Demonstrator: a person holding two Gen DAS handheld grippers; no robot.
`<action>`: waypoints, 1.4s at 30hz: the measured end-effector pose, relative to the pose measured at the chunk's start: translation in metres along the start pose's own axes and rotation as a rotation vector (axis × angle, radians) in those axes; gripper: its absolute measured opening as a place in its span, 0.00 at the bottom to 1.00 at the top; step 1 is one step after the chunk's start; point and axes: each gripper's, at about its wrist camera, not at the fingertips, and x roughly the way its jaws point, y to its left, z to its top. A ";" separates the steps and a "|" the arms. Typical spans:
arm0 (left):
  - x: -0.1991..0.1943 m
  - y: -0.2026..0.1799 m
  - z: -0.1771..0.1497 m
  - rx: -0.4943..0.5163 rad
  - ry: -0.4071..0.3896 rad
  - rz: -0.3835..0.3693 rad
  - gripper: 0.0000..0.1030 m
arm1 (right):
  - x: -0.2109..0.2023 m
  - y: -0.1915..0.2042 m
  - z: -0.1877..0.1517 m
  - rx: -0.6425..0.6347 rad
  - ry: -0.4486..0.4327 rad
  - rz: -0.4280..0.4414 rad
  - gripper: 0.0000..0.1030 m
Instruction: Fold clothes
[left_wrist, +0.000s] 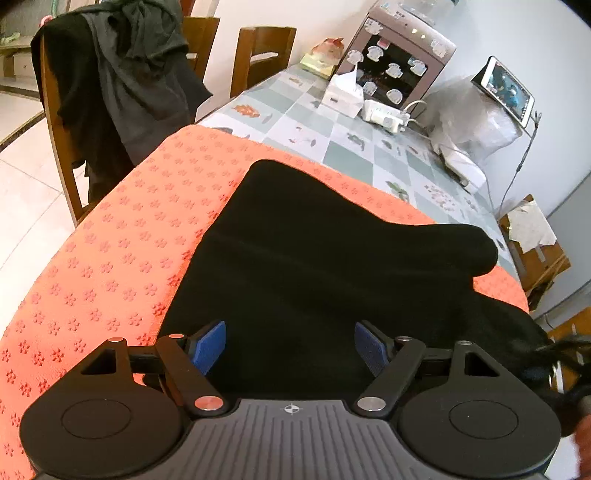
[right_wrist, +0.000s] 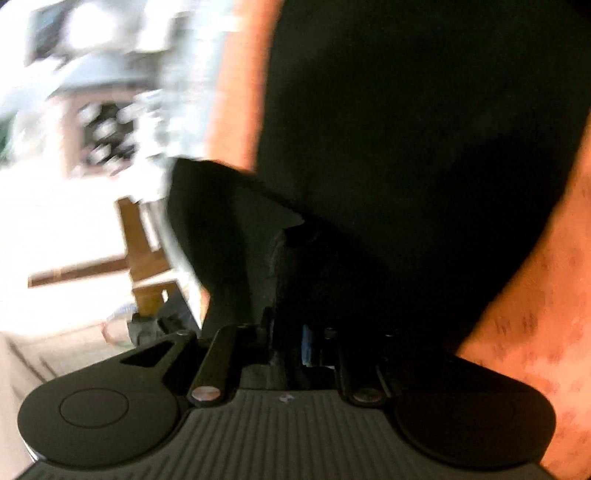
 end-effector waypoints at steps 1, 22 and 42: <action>0.001 0.001 0.000 -0.001 0.004 0.000 0.76 | -0.008 0.014 -0.005 -0.073 -0.013 0.006 0.14; -0.001 -0.004 0.003 0.138 0.064 -0.040 0.77 | -0.083 0.046 -0.038 -0.658 -0.106 -0.271 0.54; -0.017 -0.025 -0.016 0.176 0.075 -0.019 0.82 | 0.026 0.053 0.060 -0.834 0.161 -0.151 0.63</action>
